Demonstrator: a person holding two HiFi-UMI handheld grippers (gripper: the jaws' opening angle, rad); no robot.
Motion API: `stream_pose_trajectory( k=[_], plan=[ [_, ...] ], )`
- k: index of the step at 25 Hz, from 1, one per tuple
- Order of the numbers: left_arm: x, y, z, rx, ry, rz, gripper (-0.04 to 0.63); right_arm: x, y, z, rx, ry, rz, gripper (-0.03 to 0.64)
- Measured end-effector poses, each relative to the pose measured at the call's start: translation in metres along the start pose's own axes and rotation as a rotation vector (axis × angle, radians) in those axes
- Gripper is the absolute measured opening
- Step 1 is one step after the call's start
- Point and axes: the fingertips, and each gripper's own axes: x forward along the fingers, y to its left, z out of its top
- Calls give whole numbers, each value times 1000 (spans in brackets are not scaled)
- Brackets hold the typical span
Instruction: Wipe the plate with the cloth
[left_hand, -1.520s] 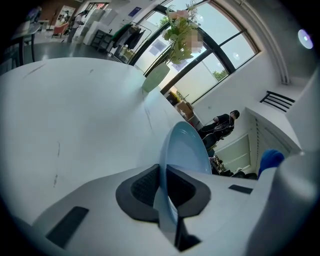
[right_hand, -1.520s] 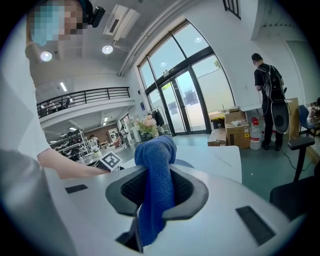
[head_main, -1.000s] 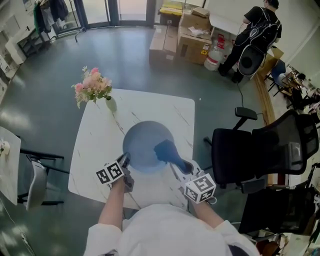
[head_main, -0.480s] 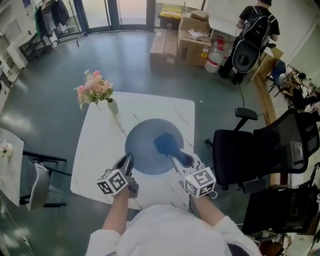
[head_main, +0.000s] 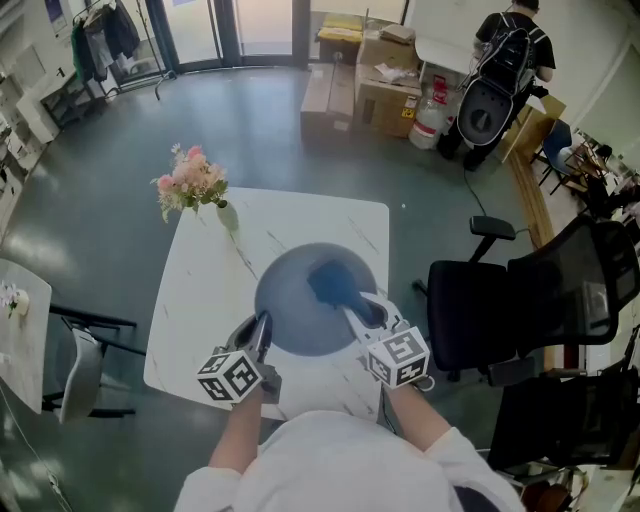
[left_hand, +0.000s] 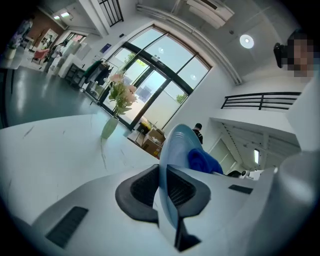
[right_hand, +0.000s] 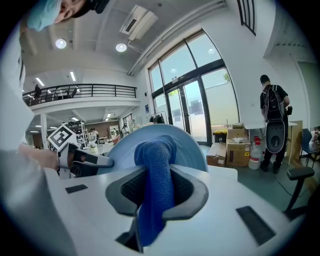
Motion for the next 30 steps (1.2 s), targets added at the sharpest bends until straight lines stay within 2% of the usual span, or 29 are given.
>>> stream_pose_trajectory(
  k=[3, 7, 11, 13, 18, 25, 30],
  plan=[
    [-1, -5, 0, 43, 0, 0, 46, 8, 10, -1, -27, 18, 27, 92],
    [-1, -8, 3, 57, -16, 8, 46, 19, 37, -4, -59, 56, 117, 92],
    [-4, -4, 15, 67, -46, 25, 46, 24, 65, -20, -89, 132, 209, 92],
    [-8, 0, 21, 81, -61, 40, 46, 22, 69, -32, -92, 176, 223, 92],
    [-16, 7, 31, 110, -80, 65, 46, 8, 45, -49, -60, 229, 140, 92],
    [-13, 3, 19, 141, -39, 59, 46, -2, -8, -33, -45, 203, -8, 92],
    [-9, -2, 7, 152, -10, 45, 46, 13, -6, -10, -72, 157, 1, 92]
  ],
)
